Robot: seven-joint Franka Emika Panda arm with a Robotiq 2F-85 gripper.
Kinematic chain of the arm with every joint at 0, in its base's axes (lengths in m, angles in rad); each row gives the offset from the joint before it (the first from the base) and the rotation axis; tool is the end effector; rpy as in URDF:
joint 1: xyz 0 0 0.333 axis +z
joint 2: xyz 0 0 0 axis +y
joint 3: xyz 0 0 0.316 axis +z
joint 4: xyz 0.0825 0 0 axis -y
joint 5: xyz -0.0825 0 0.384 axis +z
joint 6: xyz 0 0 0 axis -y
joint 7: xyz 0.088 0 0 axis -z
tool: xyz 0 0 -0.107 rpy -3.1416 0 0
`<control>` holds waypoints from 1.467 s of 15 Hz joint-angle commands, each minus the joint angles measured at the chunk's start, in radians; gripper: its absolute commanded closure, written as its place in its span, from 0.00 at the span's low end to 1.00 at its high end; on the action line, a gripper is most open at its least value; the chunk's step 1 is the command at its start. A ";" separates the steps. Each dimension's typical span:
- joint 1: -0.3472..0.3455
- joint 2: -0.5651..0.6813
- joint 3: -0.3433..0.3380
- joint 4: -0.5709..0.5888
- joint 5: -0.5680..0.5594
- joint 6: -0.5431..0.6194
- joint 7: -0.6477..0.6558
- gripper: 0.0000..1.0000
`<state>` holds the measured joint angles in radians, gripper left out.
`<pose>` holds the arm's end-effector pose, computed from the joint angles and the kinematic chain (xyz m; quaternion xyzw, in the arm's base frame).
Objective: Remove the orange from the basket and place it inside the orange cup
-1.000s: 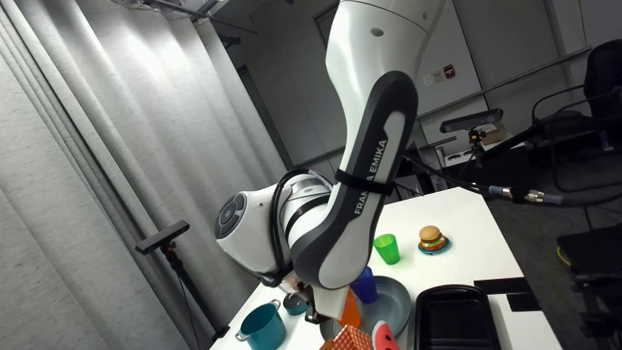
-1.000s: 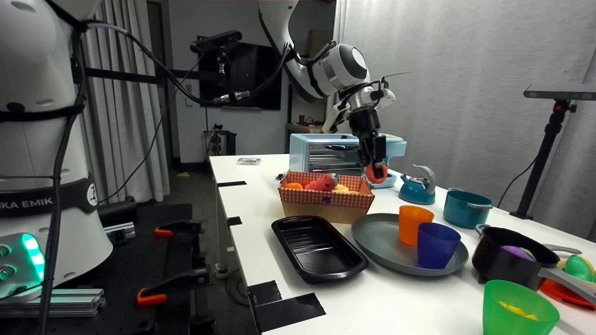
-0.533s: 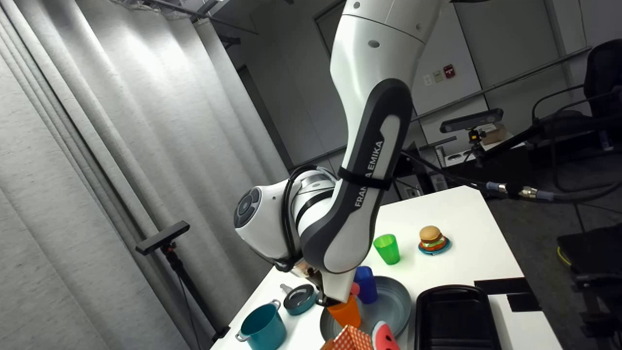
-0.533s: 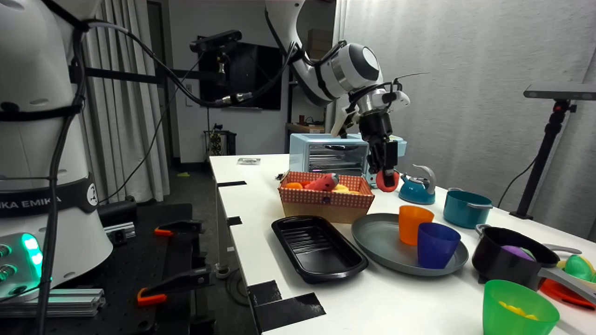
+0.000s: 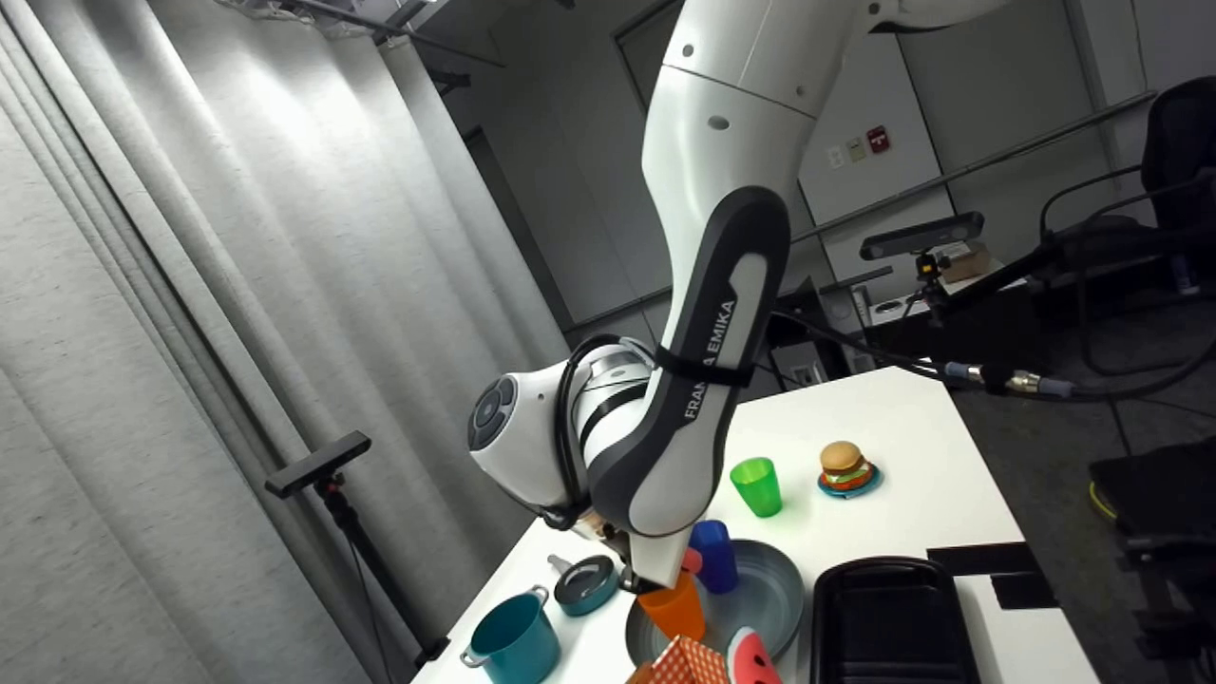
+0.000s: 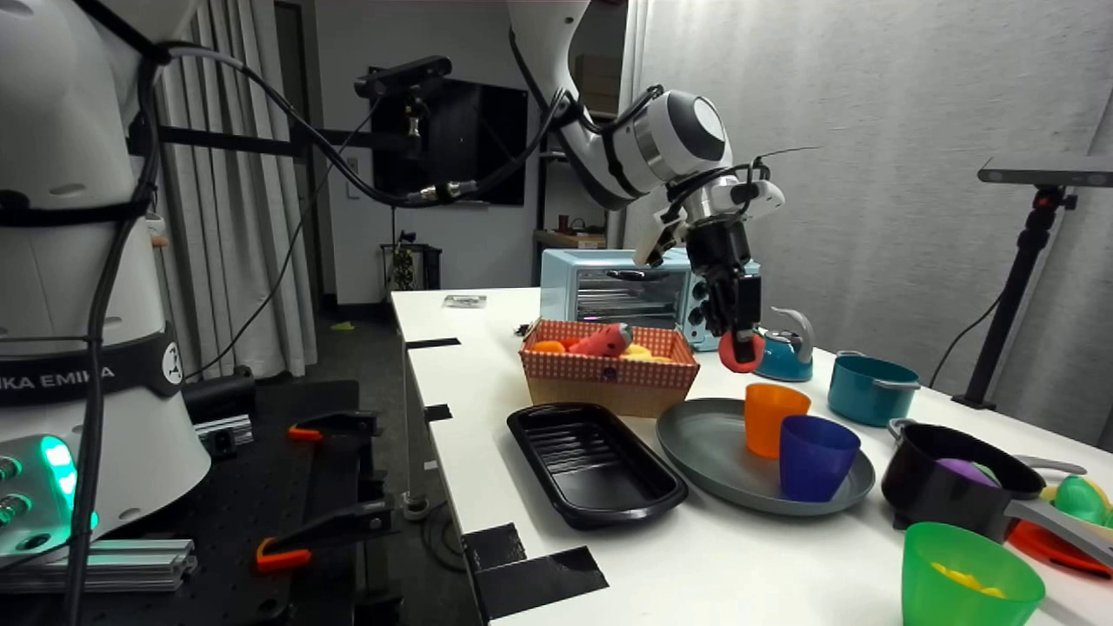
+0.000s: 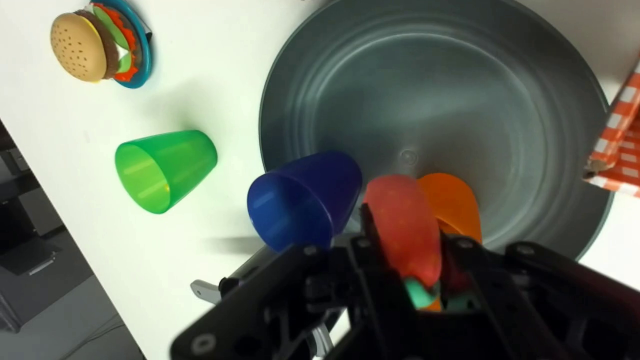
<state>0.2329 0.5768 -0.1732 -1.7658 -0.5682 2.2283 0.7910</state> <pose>0.6533 0.0314 0.2378 0.9516 -0.1573 0.0550 0.2583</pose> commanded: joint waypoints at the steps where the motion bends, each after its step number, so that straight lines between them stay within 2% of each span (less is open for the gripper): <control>1: -0.014 0.067 -0.004 0.090 -0.022 0.008 -0.018 0.95; 10: -0.011 0.117 -0.017 0.154 -0.016 0.012 -0.045 0.95; 22: -0.012 0.129 -0.020 0.171 -0.013 0.015 -0.074 0.95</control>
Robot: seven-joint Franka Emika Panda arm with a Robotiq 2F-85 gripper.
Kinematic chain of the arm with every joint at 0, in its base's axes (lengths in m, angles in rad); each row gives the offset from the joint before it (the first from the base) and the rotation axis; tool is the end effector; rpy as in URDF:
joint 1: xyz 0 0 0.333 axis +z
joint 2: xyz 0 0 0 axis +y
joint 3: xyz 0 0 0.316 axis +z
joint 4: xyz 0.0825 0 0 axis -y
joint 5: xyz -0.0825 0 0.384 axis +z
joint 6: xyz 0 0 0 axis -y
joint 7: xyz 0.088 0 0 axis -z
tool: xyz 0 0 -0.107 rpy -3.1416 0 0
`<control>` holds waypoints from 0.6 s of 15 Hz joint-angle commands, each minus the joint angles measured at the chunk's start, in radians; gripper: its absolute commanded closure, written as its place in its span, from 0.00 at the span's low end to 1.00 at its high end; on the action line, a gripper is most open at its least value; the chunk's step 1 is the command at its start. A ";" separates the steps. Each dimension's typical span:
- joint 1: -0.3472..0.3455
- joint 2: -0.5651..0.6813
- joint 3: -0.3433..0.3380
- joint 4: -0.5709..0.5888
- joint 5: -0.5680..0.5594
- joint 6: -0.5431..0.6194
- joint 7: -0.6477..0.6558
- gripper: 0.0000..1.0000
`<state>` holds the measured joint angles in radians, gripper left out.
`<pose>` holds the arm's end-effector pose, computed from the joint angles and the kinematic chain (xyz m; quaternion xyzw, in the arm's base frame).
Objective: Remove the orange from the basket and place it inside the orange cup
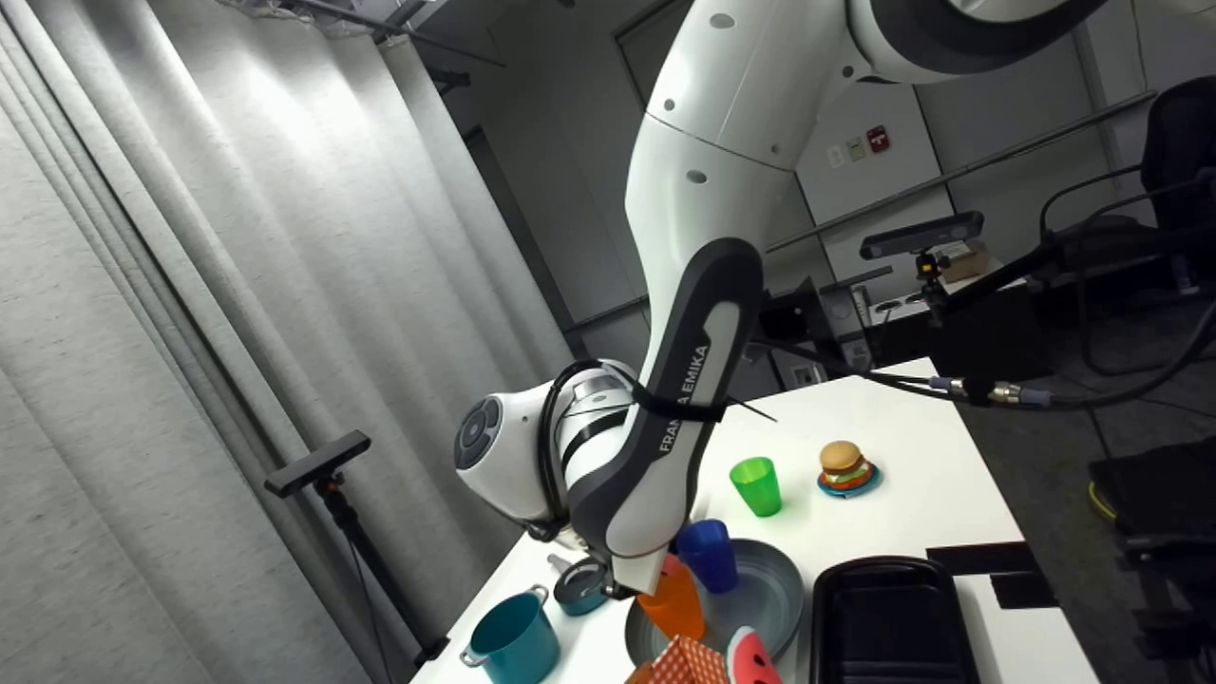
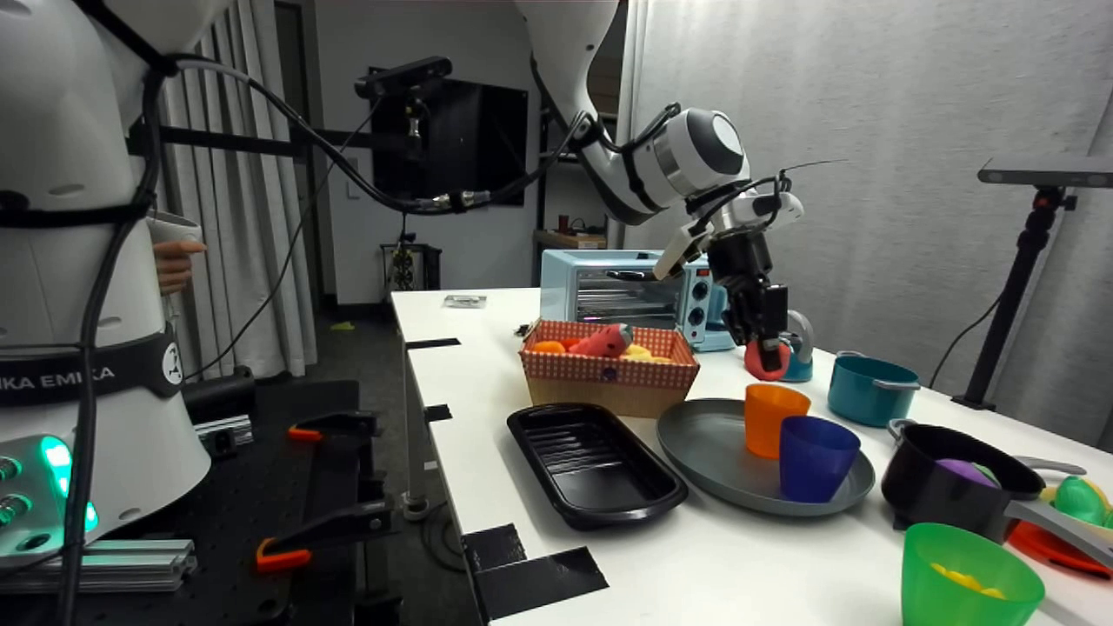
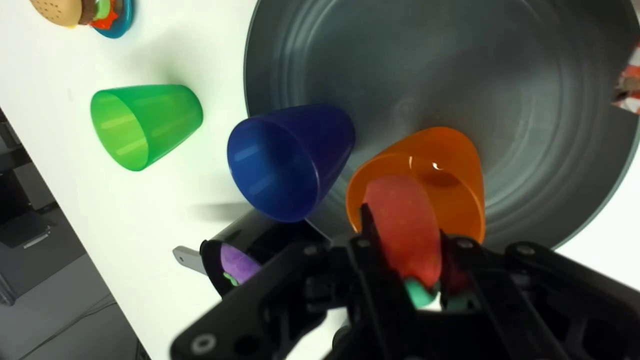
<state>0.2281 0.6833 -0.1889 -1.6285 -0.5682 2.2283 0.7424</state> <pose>0.6857 0.0260 0.2260 0.9510 -0.1394 0.0662 0.2678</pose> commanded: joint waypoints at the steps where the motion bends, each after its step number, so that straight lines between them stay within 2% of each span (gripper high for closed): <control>1: -0.006 0.023 -0.005 0.034 -0.013 0.014 -0.027 0.95; 5: -0.007 0.024 -0.004 0.037 -0.007 0.011 -0.034 0.95; 6: -0.008 0.024 -0.003 0.037 -0.004 0.010 -0.037 0.56; 7: -0.009 0.023 -0.002 0.037 -0.003 0.008 -0.039 0.54; 9: -0.010 0.023 -0.001 0.037 -0.001 0.008 -0.044 0.42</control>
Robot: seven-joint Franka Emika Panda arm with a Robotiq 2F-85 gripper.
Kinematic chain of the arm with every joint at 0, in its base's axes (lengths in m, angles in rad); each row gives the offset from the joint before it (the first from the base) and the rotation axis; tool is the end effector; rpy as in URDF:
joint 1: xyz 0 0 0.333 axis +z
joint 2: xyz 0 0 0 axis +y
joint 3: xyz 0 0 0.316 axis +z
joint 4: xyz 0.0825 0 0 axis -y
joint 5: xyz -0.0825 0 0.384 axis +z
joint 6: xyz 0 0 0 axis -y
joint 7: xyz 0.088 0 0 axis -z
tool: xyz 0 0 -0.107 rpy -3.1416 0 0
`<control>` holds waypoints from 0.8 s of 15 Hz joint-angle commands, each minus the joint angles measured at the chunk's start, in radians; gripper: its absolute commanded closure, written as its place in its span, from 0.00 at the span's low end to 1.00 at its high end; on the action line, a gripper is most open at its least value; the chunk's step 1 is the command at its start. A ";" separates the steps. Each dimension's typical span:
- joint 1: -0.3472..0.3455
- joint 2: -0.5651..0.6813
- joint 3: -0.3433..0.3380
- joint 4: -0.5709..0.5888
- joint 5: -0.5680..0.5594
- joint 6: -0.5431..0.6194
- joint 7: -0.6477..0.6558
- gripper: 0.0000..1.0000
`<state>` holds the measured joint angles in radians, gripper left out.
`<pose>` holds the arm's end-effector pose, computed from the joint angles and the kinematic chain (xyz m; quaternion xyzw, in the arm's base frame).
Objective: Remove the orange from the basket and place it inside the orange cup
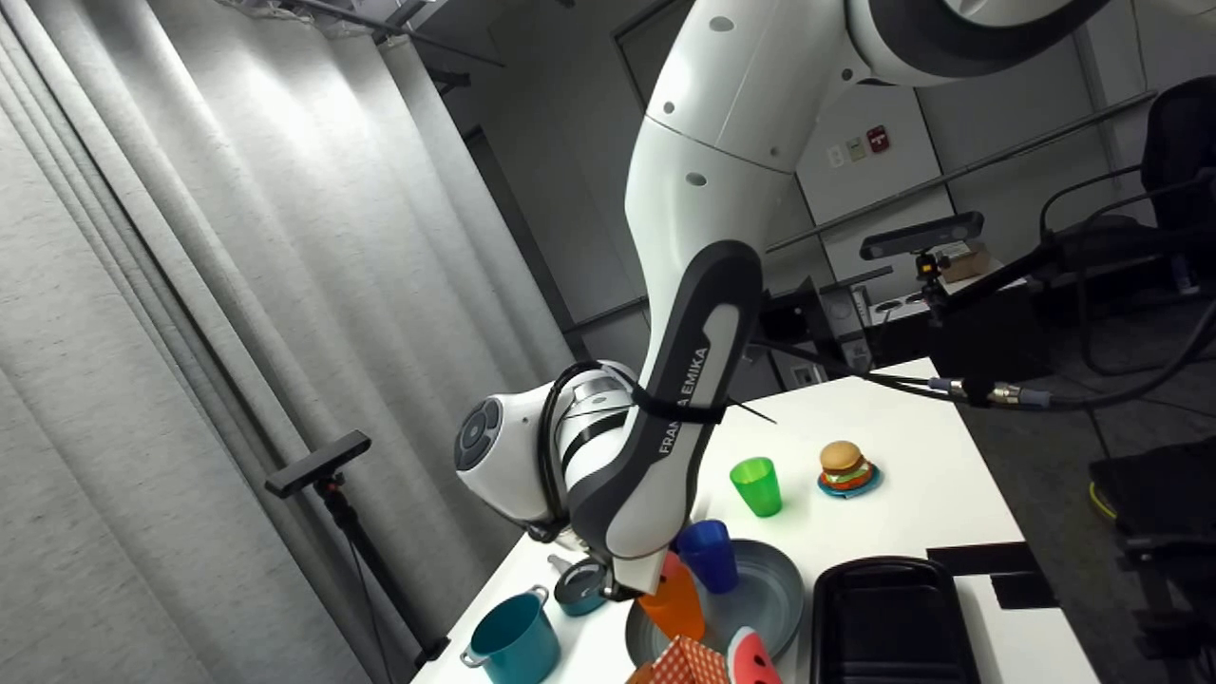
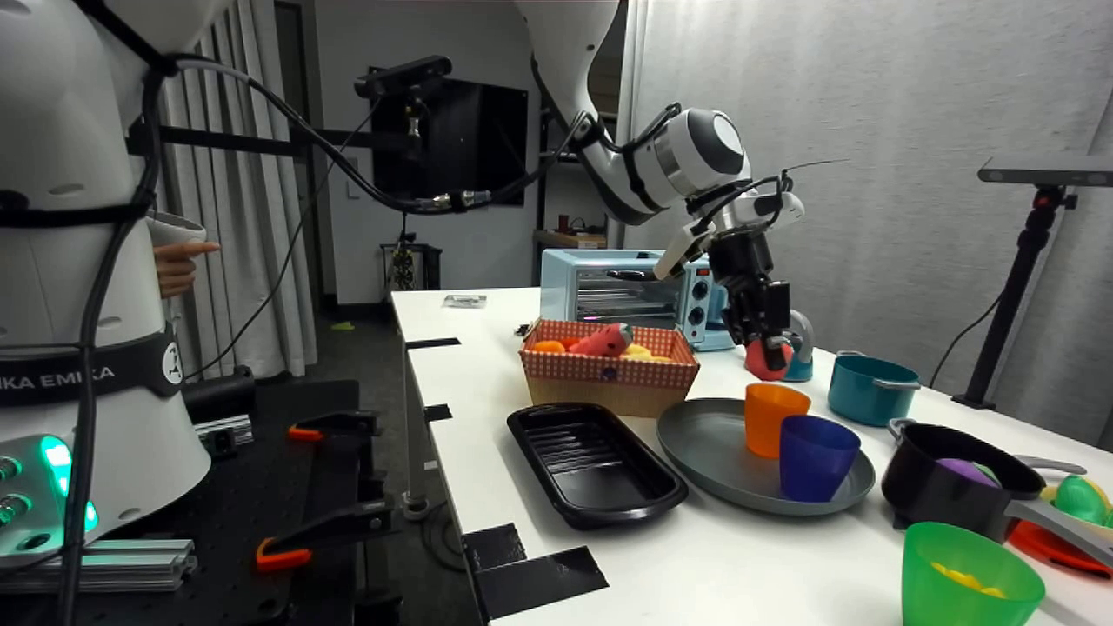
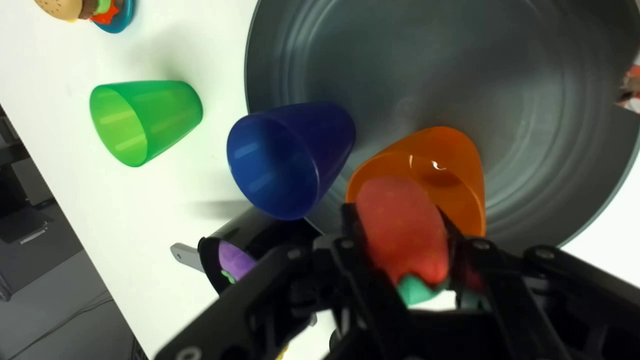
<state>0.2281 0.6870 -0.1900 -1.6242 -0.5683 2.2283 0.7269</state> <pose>0.6866 0.0255 0.2254 0.9519 -0.1322 0.0646 0.2688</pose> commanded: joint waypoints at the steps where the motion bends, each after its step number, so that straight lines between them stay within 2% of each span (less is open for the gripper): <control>1: -0.010 0.019 0.001 0.032 -0.001 0.007 -0.031 0.33; 5: -0.010 0.019 0.001 0.033 0.001 0.004 -0.043 0.04; 6: -0.010 0.018 0.001 0.033 0.002 0.004 -0.045 0.00; 12: -0.011 0.018 0.002 0.033 0.005 0.004 -0.050 0.00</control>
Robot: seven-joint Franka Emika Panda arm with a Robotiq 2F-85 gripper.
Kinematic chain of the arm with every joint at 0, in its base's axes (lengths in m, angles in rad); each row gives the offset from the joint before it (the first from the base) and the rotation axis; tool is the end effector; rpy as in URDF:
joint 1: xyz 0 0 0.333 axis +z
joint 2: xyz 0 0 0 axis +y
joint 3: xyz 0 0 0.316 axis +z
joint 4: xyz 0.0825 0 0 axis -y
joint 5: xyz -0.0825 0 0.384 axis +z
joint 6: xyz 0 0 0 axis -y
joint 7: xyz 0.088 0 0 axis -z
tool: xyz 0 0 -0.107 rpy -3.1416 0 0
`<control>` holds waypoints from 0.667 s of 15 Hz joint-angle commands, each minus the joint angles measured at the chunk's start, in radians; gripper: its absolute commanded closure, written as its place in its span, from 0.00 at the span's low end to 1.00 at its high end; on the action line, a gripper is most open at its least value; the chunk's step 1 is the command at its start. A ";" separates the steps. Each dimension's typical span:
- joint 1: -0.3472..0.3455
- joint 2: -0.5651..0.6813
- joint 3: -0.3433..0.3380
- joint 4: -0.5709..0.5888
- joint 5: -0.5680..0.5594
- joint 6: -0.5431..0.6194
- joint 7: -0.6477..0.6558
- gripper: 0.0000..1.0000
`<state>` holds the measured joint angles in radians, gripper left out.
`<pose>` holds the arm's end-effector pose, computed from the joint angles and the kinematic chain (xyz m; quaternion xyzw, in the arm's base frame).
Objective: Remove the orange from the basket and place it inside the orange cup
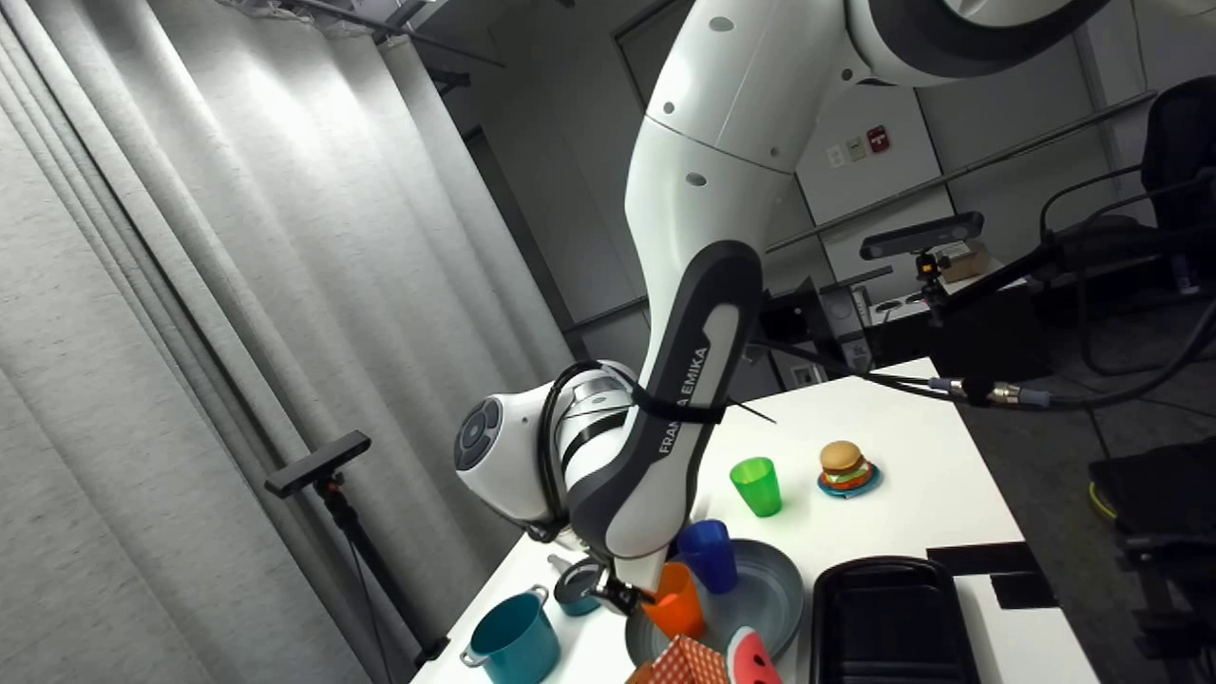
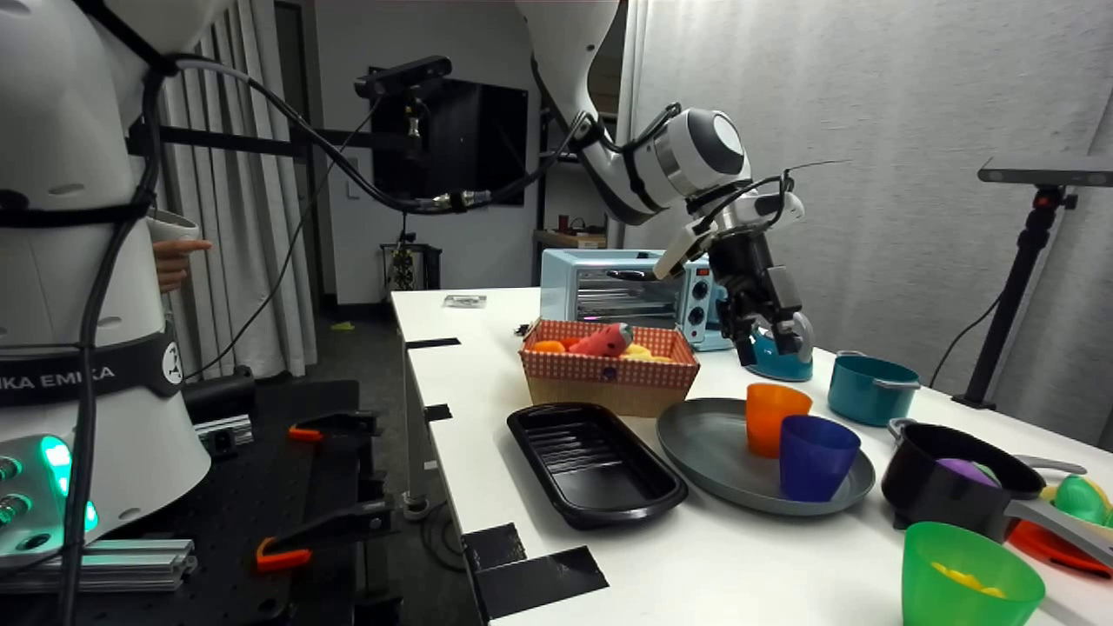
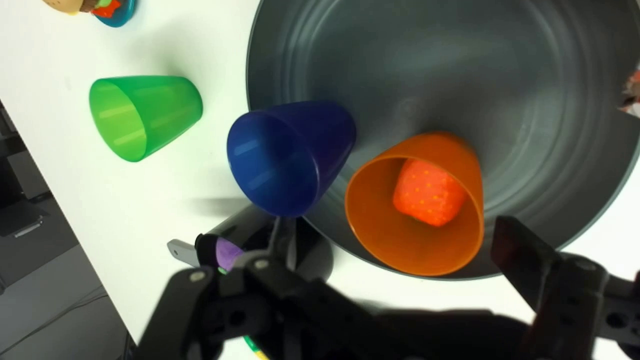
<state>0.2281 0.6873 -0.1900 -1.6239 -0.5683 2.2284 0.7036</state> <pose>0.6867 0.0256 0.2253 0.9534 -0.1211 0.0615 0.2695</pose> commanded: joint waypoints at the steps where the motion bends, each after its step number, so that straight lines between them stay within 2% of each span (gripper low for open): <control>1: -0.011 0.018 0.003 0.033 0.006 0.003 -0.025 0.00; 10: -0.014 0.016 0.011 0.038 0.081 -0.028 -0.040 0.00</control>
<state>0.2280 0.6873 -0.1890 -1.6238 -0.5164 2.2261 0.7006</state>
